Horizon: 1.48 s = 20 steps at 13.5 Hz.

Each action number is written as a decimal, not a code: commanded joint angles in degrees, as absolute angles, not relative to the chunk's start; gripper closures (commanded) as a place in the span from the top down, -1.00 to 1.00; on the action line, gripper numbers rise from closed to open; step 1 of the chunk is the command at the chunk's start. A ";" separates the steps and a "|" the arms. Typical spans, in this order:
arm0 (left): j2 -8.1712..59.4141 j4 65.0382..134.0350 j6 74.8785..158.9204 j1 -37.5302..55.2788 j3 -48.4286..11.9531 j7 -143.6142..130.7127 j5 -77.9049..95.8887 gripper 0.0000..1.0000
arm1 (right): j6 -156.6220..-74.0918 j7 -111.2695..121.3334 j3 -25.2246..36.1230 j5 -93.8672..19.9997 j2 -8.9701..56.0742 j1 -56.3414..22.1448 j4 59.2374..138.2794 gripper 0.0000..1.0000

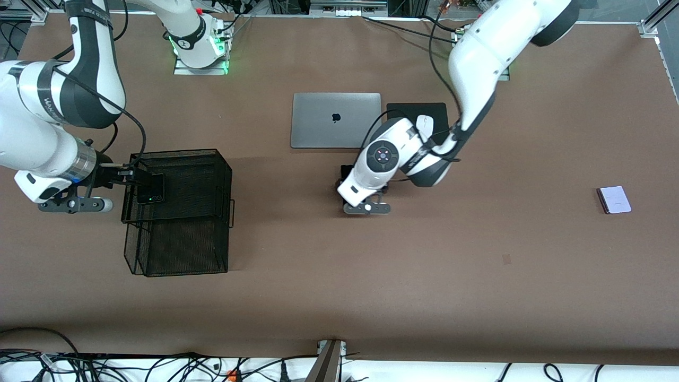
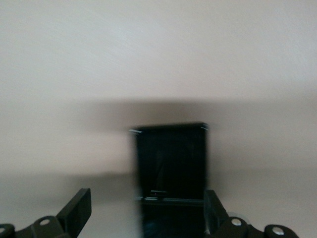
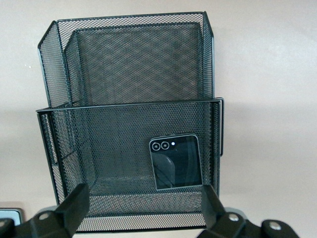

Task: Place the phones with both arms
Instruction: 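Set the black smartphone beside the laptop with the left gripper, then grasp the smartphone with the right gripper while the left gripper reaches the white phone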

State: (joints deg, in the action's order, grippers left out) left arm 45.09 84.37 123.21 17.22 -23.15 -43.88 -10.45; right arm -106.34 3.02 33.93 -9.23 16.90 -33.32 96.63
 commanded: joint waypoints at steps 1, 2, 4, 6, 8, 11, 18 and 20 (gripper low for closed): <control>37.19 85.61 112.10 8.48 -23.11 -36.60 -11.60 1.00 | -105.64 1.24 33.75 -10.02 17.57 -34.62 95.62 1.00; 36.13 85.43 108.93 4.17 -23.03 -31.69 -11.60 1.00 | -105.82 0.10 33.75 -10.37 18.01 -35.50 95.54 1.00; 35.69 85.34 105.13 -5.05 -23.03 -23.24 -11.69 1.00 | -106.17 -4.46 33.75 -10.55 19.85 -38.04 94.67 1.00; 35.86 85.60 104.77 -13.14 -23.03 -17.78 -13.78 1.00 | -106.17 -8.24 33.75 -10.90 22.58 -41.12 92.21 1.00; 36.82 85.87 104.85 -19.92 -23.03 -15.13 -18.43 1.00 | -106.35 -10.62 33.31 -12.38 24.25 -42.88 91.06 1.00; 38.58 86.39 104.85 -28.98 -22.94 -11.80 -24.68 1.00 | -108.10 -16.76 27.90 -13.54 27.76 -43.77 88.08 1.00; 43.15 90.60 121.07 -47.35 -22.67 6.84 -27.07 1.00 | -113.46 -46.38 5.48 -6.17 43.04 -44.29 70.43 1.00; 43.68 94.20 127.86 -49.91 -22.68 8.44 -26.98 1.00 | -113.90 -48.60 3.52 -4.14 47.88 -46.57 65.94 1.00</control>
State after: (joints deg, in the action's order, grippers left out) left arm 43.85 90.76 123.34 -48.10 -21.66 7.05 -25.94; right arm -114.53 -45.90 4.91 -6.07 42.14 -45.61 73.16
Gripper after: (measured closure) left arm 0.000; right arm 0.000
